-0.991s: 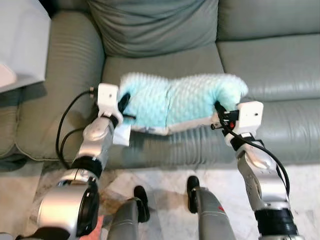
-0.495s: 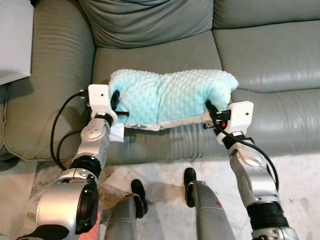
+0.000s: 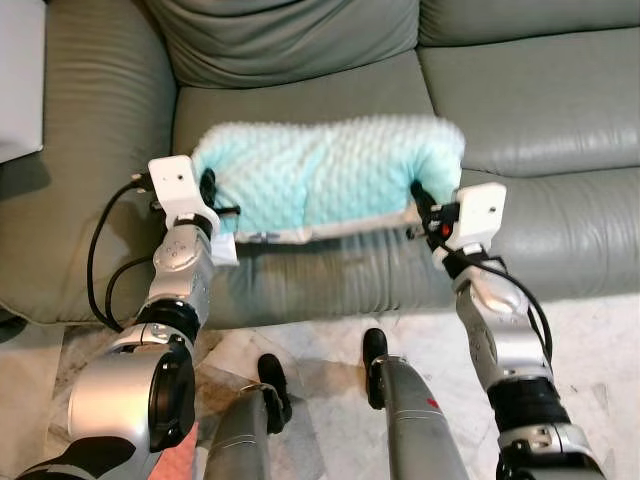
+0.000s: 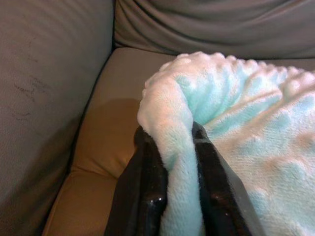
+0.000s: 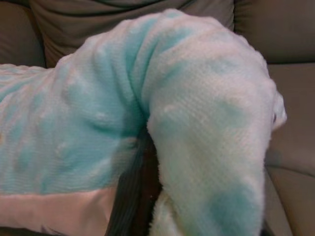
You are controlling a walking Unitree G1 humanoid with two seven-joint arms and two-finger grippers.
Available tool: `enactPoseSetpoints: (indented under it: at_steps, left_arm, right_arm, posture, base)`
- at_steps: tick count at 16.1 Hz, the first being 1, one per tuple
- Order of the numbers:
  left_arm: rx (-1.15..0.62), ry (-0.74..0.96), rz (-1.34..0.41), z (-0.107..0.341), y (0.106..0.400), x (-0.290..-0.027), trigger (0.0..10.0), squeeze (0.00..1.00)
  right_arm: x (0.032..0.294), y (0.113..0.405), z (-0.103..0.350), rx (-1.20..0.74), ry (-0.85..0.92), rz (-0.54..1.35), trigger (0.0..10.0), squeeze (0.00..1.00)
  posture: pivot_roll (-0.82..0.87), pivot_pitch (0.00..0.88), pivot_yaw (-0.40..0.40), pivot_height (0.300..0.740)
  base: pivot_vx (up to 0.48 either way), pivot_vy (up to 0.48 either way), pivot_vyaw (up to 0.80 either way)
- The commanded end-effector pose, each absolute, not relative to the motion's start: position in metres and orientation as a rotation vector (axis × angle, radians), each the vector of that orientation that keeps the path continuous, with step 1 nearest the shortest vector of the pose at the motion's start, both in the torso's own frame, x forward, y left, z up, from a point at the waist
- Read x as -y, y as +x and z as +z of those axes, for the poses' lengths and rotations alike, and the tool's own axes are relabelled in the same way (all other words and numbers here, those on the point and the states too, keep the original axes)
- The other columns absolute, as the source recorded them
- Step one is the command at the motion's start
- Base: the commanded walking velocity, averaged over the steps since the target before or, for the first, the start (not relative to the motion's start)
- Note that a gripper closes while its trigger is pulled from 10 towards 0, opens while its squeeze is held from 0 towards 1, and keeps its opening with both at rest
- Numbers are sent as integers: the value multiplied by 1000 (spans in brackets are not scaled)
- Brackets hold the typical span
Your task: Move the pillow to the sofa
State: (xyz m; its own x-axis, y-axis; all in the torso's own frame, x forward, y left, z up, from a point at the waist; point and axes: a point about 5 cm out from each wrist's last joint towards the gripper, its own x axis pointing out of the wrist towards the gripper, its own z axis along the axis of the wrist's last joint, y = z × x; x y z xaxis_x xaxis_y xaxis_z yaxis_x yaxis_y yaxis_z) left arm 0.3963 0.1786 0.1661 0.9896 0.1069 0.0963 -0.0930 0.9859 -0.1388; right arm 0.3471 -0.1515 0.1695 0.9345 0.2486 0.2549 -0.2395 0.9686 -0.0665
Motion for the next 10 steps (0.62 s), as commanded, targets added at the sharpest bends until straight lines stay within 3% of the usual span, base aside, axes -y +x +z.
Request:
enactPoseSetpoints:
  at_steps: [1,10]
  left_arm:
    - [55,-147,160,149,389,-190,10000,1000]
    - [23,-101,276,136,381,-204,10000,1000]
  right_arm:
    - [156,343,154,225,-22,236,10000,1000]
    - [161,341,149,230,-50,267,10000,1000]
  posture:
    - [-227,605,92,740]
    - [-233,600,83,740]
  base:
    - [0,0,0]
    - [0,0,0]
